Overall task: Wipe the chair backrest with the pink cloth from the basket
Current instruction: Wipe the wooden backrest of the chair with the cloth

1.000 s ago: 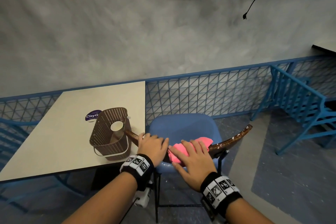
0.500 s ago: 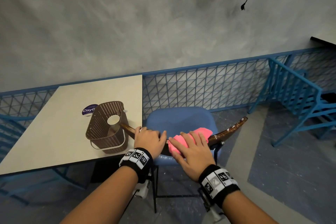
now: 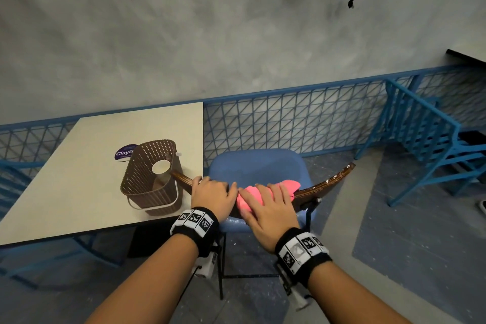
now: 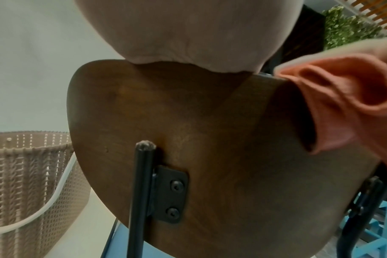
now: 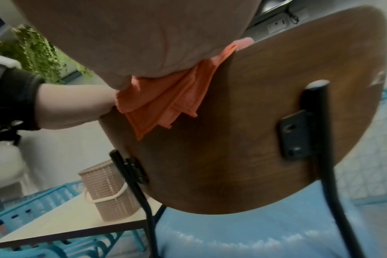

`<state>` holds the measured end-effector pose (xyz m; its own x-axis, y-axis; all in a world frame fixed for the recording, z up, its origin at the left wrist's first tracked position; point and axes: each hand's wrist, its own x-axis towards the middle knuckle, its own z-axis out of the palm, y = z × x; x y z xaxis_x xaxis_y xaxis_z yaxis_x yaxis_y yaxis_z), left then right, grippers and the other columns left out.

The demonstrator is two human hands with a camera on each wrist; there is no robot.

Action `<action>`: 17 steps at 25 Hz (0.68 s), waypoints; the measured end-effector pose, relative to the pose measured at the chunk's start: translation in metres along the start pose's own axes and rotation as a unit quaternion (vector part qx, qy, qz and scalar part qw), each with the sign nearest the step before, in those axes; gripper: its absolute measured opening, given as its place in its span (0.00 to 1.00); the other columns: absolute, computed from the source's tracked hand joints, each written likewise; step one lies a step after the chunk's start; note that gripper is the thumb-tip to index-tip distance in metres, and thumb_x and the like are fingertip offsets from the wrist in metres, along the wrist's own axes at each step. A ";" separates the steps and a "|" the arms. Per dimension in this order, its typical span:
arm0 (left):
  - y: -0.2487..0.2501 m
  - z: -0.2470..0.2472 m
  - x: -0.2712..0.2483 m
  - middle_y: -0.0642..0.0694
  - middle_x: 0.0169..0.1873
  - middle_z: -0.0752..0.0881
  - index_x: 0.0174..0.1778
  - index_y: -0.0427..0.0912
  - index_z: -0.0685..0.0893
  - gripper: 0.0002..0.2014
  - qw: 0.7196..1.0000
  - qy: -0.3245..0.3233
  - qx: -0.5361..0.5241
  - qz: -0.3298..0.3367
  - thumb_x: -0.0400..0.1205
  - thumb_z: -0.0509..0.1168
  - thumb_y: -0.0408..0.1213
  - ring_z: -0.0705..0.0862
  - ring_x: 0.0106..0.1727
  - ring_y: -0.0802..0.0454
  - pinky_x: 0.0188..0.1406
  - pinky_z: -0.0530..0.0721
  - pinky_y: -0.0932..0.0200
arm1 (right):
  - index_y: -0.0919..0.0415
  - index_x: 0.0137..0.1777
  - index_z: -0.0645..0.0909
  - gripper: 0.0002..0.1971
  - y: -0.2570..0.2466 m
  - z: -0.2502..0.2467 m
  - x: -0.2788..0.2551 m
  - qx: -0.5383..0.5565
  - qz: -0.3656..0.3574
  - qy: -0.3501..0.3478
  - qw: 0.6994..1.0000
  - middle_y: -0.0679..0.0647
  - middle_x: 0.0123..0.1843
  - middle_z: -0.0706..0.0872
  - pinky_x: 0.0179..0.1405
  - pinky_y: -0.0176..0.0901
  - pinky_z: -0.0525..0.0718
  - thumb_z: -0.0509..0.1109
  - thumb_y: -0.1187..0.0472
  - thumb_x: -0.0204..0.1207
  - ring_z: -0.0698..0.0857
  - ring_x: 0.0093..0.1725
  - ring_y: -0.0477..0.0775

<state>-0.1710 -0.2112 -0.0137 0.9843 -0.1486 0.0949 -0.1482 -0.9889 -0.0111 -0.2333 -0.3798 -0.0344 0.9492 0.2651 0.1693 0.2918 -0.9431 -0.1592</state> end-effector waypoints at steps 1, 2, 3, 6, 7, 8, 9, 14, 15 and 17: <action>-0.001 0.000 0.000 0.48 0.31 0.89 0.30 0.45 0.87 0.31 1.000 0.000 -0.002 0.000 0.84 0.45 0.57 0.84 0.46 0.48 0.63 0.70 0.45 | 0.38 0.81 0.66 0.25 0.008 0.000 -0.004 -0.007 -0.014 -0.001 1.000 0.58 0.75 0.79 0.76 0.67 0.61 0.47 0.39 0.87 0.75 0.71 0.68; -0.001 0.000 0.000 0.49 0.30 0.89 0.30 0.45 0.86 0.31 1.000 0.000 -0.007 -0.001 0.84 0.45 0.57 0.84 0.45 0.48 0.63 0.70 0.45 | 0.36 0.82 0.64 0.25 0.021 0.000 -0.009 -0.017 -0.025 -0.003 1.000 0.57 0.77 0.78 0.77 0.66 0.61 0.46 0.39 0.87 0.74 0.73 0.68; -0.001 0.000 -0.001 0.49 0.29 0.88 0.29 0.46 0.85 0.31 1.000 -0.001 -0.014 -0.001 0.84 0.45 0.57 0.83 0.45 0.49 0.63 0.71 0.45 | 0.35 0.83 0.63 0.24 0.036 -0.001 -0.014 -0.025 -0.029 -0.006 0.999 0.56 0.77 0.77 0.77 0.65 0.59 0.46 0.39 0.87 0.74 0.74 0.67; -0.001 -0.001 0.000 0.50 0.28 0.86 0.27 0.46 0.84 0.31 1.000 -0.007 -0.023 -0.002 0.84 0.44 0.57 0.83 0.44 0.50 0.66 0.69 0.46 | 0.34 0.82 0.63 0.24 0.068 -0.008 -0.020 -0.037 -0.003 -0.014 0.999 0.54 0.76 0.78 0.77 0.63 0.59 0.43 0.39 0.87 0.73 0.75 0.65; -0.001 -0.002 0.000 0.50 0.29 0.87 0.28 0.45 0.84 0.31 1.000 -0.015 -0.022 -0.005 0.83 0.44 0.57 0.83 0.45 0.49 0.67 0.69 0.45 | 0.34 0.81 0.64 0.24 0.068 -0.010 -0.018 -0.029 0.011 -0.018 0.999 0.53 0.75 0.79 0.77 0.63 0.60 0.41 0.39 0.87 0.73 0.73 0.65; 0.000 -0.003 0.000 0.50 0.31 0.88 0.29 0.45 0.85 0.31 0.999 -0.023 -0.020 -0.009 0.83 0.44 0.57 0.84 0.47 0.48 0.69 0.68 0.45 | 0.34 0.80 0.66 0.25 0.061 -0.012 -0.015 -0.018 0.025 -0.019 0.999 0.53 0.74 0.80 0.77 0.64 0.62 0.39 0.38 0.87 0.74 0.72 0.66; 0.002 -0.005 0.001 0.49 0.33 0.89 0.31 0.45 0.87 0.31 0.999 -0.030 -0.019 -0.015 0.84 0.45 0.57 0.84 0.49 0.47 0.71 0.66 0.43 | 0.34 0.79 0.67 0.26 0.050 -0.013 -0.011 -0.009 0.034 -0.019 0.999 0.53 0.73 0.81 0.76 0.66 0.63 0.39 0.38 0.86 0.74 0.70 0.67; 0.017 -0.008 0.006 0.46 0.45 0.92 0.42 0.46 0.90 0.32 0.998 -0.069 -0.007 -0.005 0.85 0.43 0.58 0.86 0.57 0.45 0.80 0.56 0.36 | 0.36 0.82 0.64 0.25 0.033 -0.008 -0.010 -0.004 -0.032 -0.020 0.999 0.55 0.77 0.77 0.78 0.63 0.58 0.41 0.38 0.87 0.73 0.74 0.66; 0.017 -0.008 0.006 0.45 0.45 0.92 0.41 0.46 0.90 0.33 0.997 -0.072 -0.003 0.000 0.86 0.41 0.58 0.85 0.57 0.45 0.80 0.56 0.36 | 0.35 0.82 0.62 0.25 0.047 -0.009 -0.012 -0.006 -0.035 -0.022 0.999 0.55 0.78 0.76 0.79 0.62 0.57 0.42 0.39 0.88 0.72 0.75 0.64; 0.014 -0.006 0.006 0.46 0.44 0.92 0.40 0.46 0.91 0.35 0.997 -0.081 -0.006 0.002 0.86 0.39 0.59 0.85 0.57 0.46 0.81 0.55 0.37 | 0.35 0.82 0.63 0.25 0.081 -0.012 -0.015 -0.003 -0.013 -0.014 1.000 0.52 0.77 0.76 0.79 0.59 0.57 0.42 0.40 0.88 0.70 0.76 0.60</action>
<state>-0.1681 -0.2256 -0.0069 0.9860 -0.1526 -0.0675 -0.1529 -0.9882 0.0003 -0.2251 -0.4624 -0.0384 0.9446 0.2941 0.1459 0.3149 -0.9372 -0.1499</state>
